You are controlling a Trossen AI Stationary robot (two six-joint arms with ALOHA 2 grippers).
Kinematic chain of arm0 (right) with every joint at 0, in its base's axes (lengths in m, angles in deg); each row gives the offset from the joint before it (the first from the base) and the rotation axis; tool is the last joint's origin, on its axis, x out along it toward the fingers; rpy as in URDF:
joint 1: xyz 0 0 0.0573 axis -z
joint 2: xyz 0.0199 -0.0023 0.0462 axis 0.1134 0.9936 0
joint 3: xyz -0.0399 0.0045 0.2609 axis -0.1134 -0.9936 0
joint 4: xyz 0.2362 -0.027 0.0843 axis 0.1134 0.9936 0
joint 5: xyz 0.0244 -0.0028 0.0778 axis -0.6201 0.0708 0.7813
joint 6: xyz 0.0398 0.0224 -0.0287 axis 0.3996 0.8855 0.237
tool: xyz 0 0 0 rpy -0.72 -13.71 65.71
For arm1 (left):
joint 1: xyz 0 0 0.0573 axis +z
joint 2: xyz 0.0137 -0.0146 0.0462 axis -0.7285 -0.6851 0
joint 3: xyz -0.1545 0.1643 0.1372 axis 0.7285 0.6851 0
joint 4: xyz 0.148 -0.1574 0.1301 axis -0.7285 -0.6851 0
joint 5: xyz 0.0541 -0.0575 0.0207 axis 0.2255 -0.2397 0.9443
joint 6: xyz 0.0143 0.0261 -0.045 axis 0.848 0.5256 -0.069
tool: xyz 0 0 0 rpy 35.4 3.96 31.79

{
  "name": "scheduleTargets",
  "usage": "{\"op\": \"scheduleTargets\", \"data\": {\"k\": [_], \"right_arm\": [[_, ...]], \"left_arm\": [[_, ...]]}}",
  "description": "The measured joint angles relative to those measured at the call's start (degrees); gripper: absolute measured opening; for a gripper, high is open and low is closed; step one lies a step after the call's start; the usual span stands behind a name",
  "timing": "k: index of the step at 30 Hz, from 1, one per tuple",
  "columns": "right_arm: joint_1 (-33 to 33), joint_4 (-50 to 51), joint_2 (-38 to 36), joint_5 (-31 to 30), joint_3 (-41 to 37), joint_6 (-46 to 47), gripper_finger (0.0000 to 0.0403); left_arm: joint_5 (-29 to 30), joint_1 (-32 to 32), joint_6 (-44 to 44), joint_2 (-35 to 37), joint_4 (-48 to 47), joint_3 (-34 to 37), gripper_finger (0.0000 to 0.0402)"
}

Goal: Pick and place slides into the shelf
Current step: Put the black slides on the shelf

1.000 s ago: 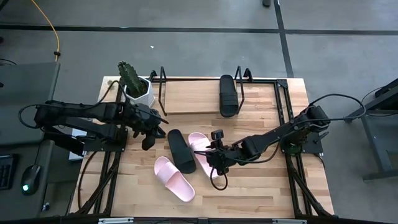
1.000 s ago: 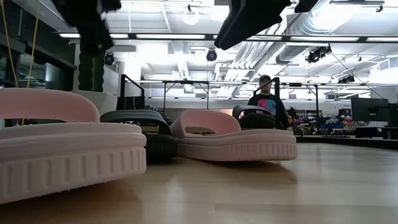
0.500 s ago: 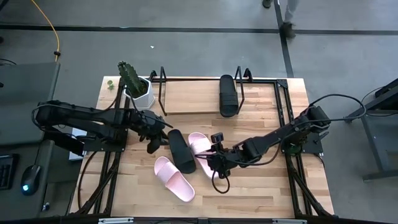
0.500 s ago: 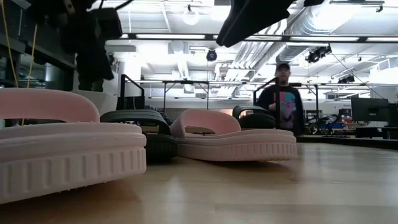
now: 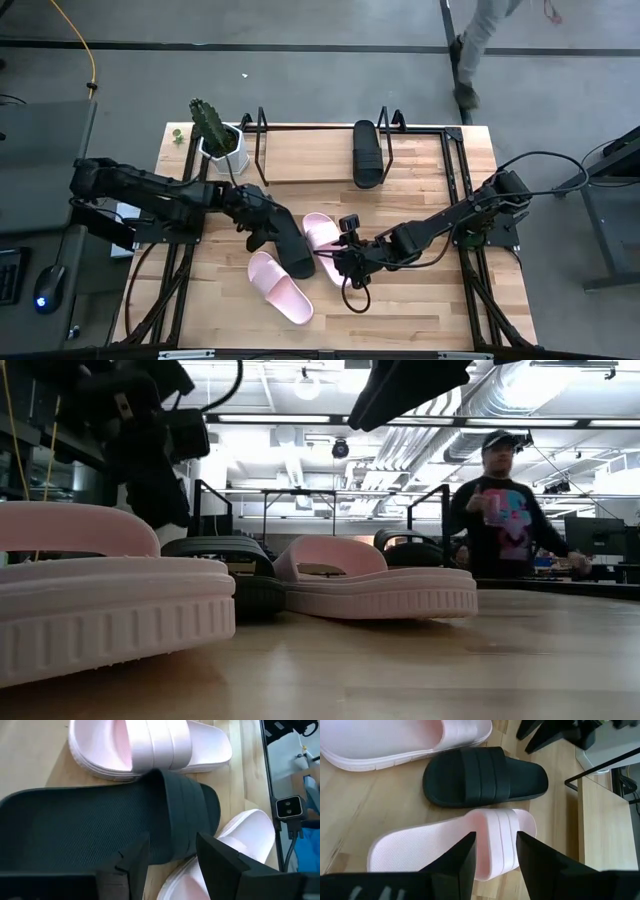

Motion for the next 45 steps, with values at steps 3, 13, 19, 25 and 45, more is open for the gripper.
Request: {"op": "scheduleTargets", "data": {"k": [3,13,19,25,45], "right_arm": [[0.0,0.0,0.0,0.0,0.0,0.0,0.0131],[0.0,-0.2,0.0,0.2,0.0,0.1,0.0131],[0.0,-0.2,0.0,0.2,0.0,0.2,0.0131],[0.0,-0.3,0.0,0.4,0.0,0.5,0.0131],[0.0,-0.4,0.0,0.3,0.0,0.5,0.0131]], "left_arm": [[-1.1,0.0,0.0,-3.6,2.4,0.0,0.0152],[-6.8,0.0,-0.6,-14.1,11.7,0.0,0.0152],[-9.1,0.0,-0.8,-16.3,14.9,0.0,0.0152],[-11.1,0.0,-0.7,-16.6,16.1,0.0,0.0152],[-13.2,0.0,-0.7,-16.6,19.0,0.0,0.0056]]}}
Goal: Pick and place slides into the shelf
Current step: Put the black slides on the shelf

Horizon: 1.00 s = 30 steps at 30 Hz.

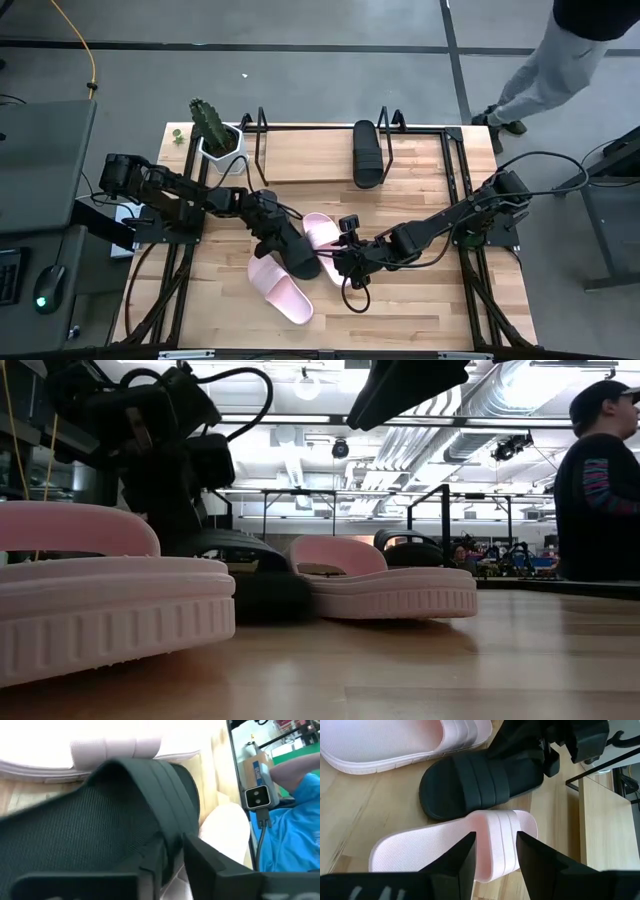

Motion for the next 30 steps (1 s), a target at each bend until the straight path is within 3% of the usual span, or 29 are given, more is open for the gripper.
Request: {"op": "scheduleTargets", "data": {"k": [5,11,30], "right_arm": [[0.0,0.0,0.0,-0.1,0.0,0.0,0.0131],[0.0,0.0,0.0,-0.1,0.0,0.0,0.0131],[0.0,0.0,0.0,-2.3,0.0,-0.4,0.0131]], "left_arm": [[-0.2,0.0,0.1,0.0,-0.1,0.0,0.0008],[-0.2,0.0,0.2,0.0,-0.1,0.0,0.002],[-0.7,0.0,0.7,0.0,-0.1,0.0,0.0004]]}}
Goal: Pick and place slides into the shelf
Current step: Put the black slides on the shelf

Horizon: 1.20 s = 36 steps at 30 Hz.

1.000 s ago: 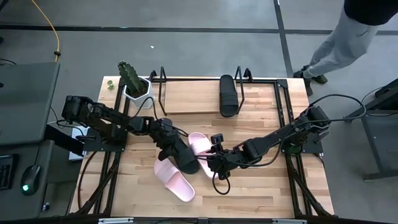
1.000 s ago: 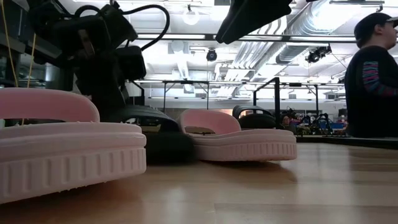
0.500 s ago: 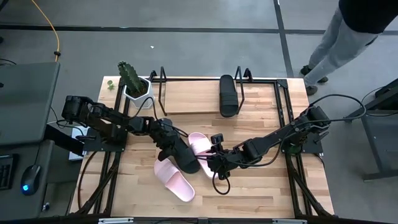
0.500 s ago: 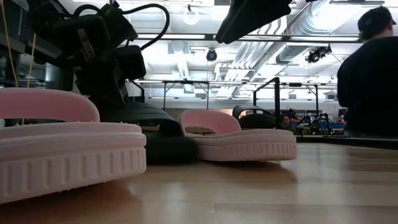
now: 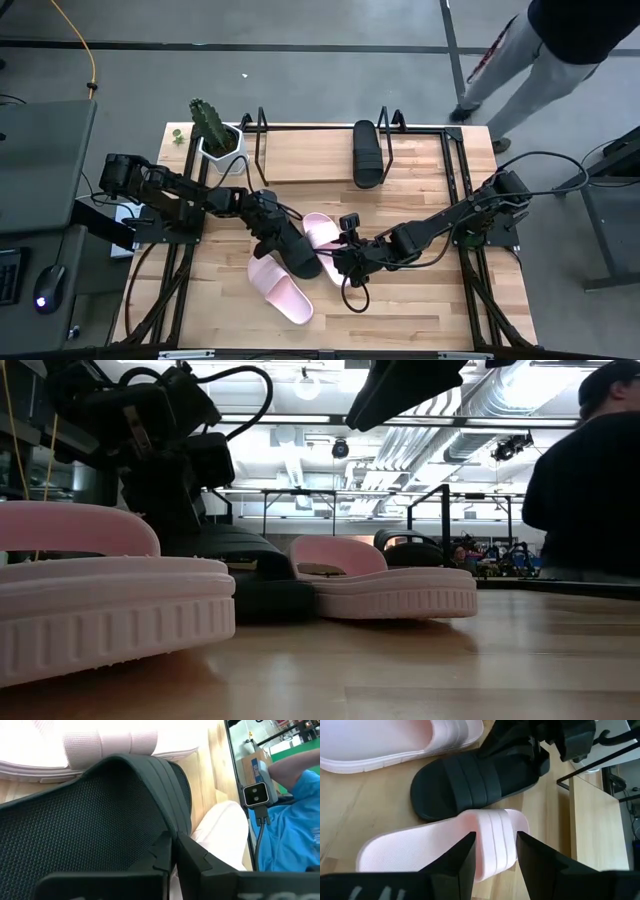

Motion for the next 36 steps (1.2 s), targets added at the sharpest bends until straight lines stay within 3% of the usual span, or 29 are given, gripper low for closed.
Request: {"op": "scheduleTargets", "data": {"k": [26,36], "right_arm": [[0.0,1.2,0.0,-0.3,0.0,-0.1,0.0131],[-3.0,2.9,0.0,-8.1,0.0,-3.1,0.0131]], "left_arm": [[-4.6,0.0,-0.6,0.0,-2.0,-4.5,0.0001],[-5.3,0.0,3.7,0.0,-10.3,-9.6,0.0001]]}}
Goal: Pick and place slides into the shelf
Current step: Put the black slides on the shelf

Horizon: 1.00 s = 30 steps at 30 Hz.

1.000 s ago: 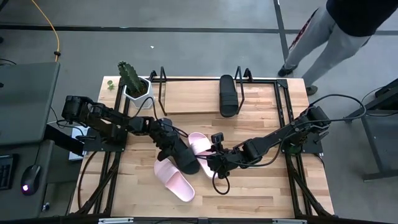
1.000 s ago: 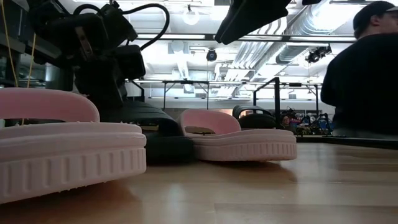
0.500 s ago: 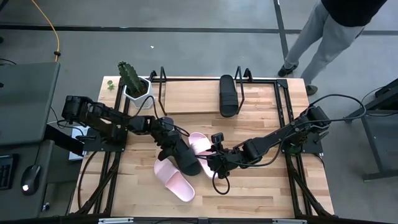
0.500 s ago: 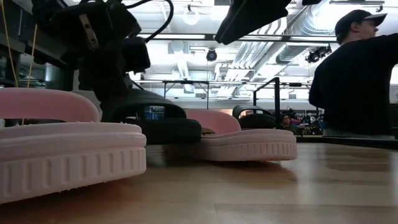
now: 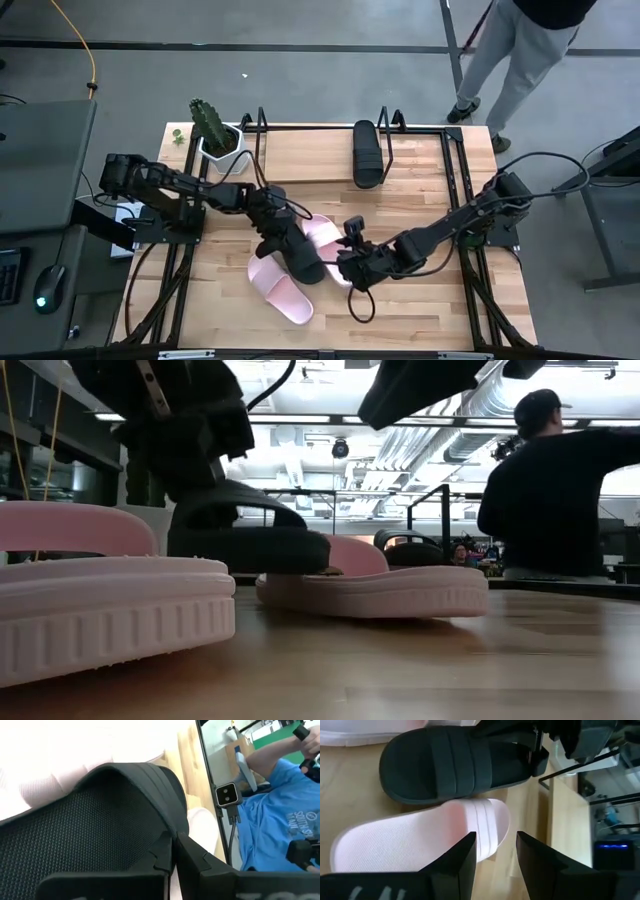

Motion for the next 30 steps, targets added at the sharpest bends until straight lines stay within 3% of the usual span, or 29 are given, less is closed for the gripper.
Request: {"op": "scheduleTargets", "data": {"k": [5,20,30], "right_arm": [[-1.1,0.0,0.0,-3.0,0.0,0.0,0.0131],[-1.2,0.0,0.0,-3.8,0.0,-1.5,0.0131],[-4.1,-1.3,0.0,-11.0,0.0,-6.0,0.0131]], "left_arm": [[0.0,0.0,1.9,0.1,-5.3,-3.5,0.0001],[0.3,0.0,8.1,0.9,-18.4,-14.2,0.0],[0.0,0.0,9.8,0.9,-21.8,-17.4,0.0]]}}
